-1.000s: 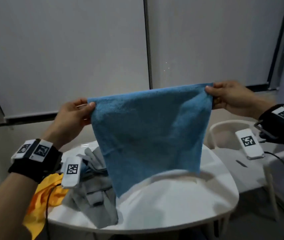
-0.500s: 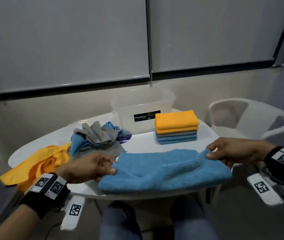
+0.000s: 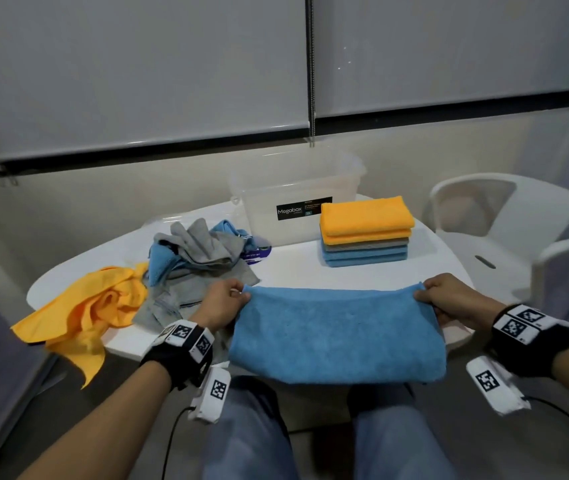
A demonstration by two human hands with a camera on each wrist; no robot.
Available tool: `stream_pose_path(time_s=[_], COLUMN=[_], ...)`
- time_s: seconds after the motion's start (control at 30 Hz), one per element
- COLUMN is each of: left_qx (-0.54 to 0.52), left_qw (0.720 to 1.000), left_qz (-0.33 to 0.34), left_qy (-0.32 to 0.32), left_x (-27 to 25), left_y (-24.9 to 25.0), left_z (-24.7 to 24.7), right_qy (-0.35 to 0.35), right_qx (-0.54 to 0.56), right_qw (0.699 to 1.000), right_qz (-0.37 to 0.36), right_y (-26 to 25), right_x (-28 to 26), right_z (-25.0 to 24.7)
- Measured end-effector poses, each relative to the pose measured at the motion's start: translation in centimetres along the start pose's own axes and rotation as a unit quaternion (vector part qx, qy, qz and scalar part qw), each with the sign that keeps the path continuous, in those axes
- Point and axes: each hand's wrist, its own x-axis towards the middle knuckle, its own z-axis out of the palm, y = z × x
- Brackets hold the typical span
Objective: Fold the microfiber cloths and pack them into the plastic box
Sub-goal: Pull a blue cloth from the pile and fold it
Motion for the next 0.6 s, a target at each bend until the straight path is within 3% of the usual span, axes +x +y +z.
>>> stream_pose_path(time_s=[0.23,0.6], left_qx=[0.154,0.203], left_qw=[0.988,0.979], left_qz=[0.006,-0.033], left_qy=[0.017,0.009], left_x=[2.4,4.1], left_y=[-0.2,-0.8], left_z=[1.4,2.0], right_qy=[0.075,0.108], right_qx=[-0.109,-0.185], right_qw=[0.991,0.977], right_qz=[-0.020,-0.019], right_y=[0.8,0.9], right_x=[0.5,1.2], right_z=[0.2,1.2])
